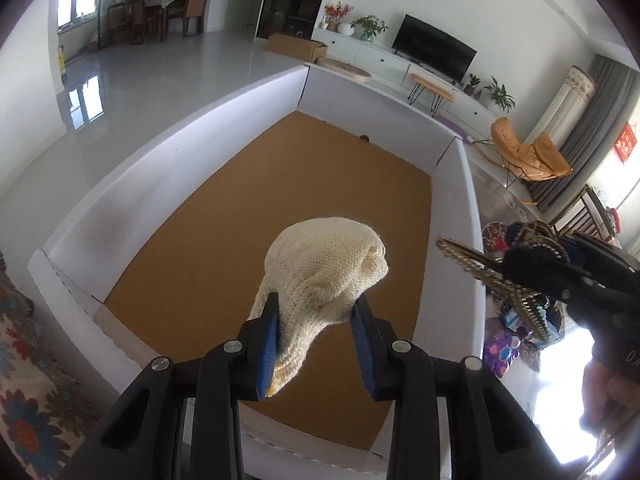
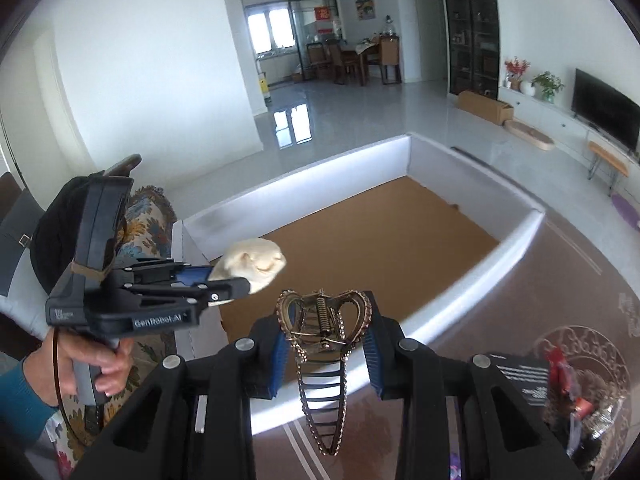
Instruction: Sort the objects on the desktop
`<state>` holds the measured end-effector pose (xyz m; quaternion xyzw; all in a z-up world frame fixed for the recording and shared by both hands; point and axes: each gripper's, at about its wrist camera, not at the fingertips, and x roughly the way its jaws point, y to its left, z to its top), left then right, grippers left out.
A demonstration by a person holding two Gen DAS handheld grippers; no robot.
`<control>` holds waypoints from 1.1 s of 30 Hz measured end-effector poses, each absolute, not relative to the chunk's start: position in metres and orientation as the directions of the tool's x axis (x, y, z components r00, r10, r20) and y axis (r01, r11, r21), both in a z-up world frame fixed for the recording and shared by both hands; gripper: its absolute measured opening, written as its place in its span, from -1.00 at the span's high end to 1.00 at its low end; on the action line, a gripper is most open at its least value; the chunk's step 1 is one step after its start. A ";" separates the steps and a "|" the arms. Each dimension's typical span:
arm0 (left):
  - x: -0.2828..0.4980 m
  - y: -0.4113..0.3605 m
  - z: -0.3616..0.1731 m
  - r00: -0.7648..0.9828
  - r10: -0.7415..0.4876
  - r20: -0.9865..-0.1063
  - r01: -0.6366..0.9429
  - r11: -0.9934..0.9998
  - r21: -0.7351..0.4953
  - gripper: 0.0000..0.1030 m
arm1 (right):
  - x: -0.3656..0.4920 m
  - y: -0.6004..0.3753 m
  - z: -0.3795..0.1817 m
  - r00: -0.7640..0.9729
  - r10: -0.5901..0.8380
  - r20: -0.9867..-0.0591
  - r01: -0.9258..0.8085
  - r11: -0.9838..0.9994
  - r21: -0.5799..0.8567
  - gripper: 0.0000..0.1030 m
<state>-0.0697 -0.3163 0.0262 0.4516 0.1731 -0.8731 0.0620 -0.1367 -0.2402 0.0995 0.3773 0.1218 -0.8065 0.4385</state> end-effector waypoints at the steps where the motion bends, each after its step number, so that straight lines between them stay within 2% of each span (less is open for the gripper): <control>1: -0.075 -0.320 0.018 -0.564 0.047 -0.824 0.273 -0.932 -0.240 0.34 | -0.142 -0.259 0.089 -0.314 -0.598 -0.737 0.801 -0.584 0.132 0.36; 5: -0.087 -0.326 -0.003 -0.503 0.027 -0.864 0.305 -0.930 -0.207 0.29 | -0.161 -0.309 0.041 -0.246 -0.490 -0.836 0.791 -0.600 0.119 0.36; 7: -0.090 -0.321 -0.006 -0.491 0.022 -0.871 0.300 -0.934 -0.193 0.13 | -0.164 -0.316 0.028 -0.230 -0.467 -0.854 0.780 -0.613 0.125 0.35; 8: -0.092 -0.318 -0.005 -0.492 0.022 -0.870 0.300 -0.934 -0.193 0.00 | -0.166 -0.318 0.023 -0.230 -0.455 -0.860 0.773 -0.622 0.123 0.25; 10: -0.090 -0.313 0.000 -0.509 -0.022 -0.861 0.324 -0.931 -0.168 -0.11 | -0.165 -0.318 0.021 -0.239 -0.453 -0.859 0.756 -0.642 0.128 0.05; 12: -0.085 -0.308 0.007 -0.546 -0.034 -0.837 0.335 -0.925 -0.181 -0.32 | -0.165 -0.310 0.027 -0.262 -0.486 -0.834 0.740 -0.655 0.150 -0.15; 14: -0.077 -0.300 0.020 -0.584 -0.048 -0.810 0.351 -0.915 -0.199 -0.38 | -0.165 -0.296 0.035 -0.299 -0.513 -0.805 0.729 -0.667 0.154 -0.55; 16: -0.069 -0.285 0.034 -0.623 -0.041 -0.781 0.333 -0.918 -0.217 -0.38 | -0.167 -0.270 0.048 -0.340 -0.541 -0.769 0.719 -0.677 0.158 -0.69; 19: -0.055 -0.237 0.057 -0.682 0.012 -0.731 0.230 -0.945 -0.231 -0.39 | -0.155 -0.220 0.068 -0.435 -0.557 -0.707 0.686 -0.714 0.141 -0.74; 22: -0.041 -0.173 0.073 -0.710 0.131 -0.692 0.080 -0.961 -0.263 -0.59 | -0.138 -0.151 0.076 -0.556 -0.516 -0.652 0.615 -0.783 0.094 -1.00; 24: -0.028 -0.126 0.072 -0.707 0.219 -0.672 -0.020 -0.957 -0.290 -0.85 | -0.125 -0.100 0.066 -0.620 -0.446 -0.645 0.549 -0.834 0.049 -1.00; 28: -0.020 -0.041 0.035 -0.620 0.343 -0.706 -0.148 -0.935 -0.323 -0.90 | -0.097 0.004 0.026 -0.701 -0.229 -0.675 0.378 -0.923 -0.079 -1.00; 30: -0.023 -0.014 0.005 -0.565 0.340 -0.752 -0.155 -0.939 -0.308 -0.90 | -0.088 0.055 0.004 -0.692 -0.123 -0.711 0.297 -0.947 -0.126 -1.00; 33: -0.034 0.006 -0.036 -0.516 0.266 -0.814 -0.139 -0.964 -0.226 -0.90 | -0.080 0.115 -0.026 -0.625 -0.030 -0.780 0.211 -0.969 -0.132 -1.00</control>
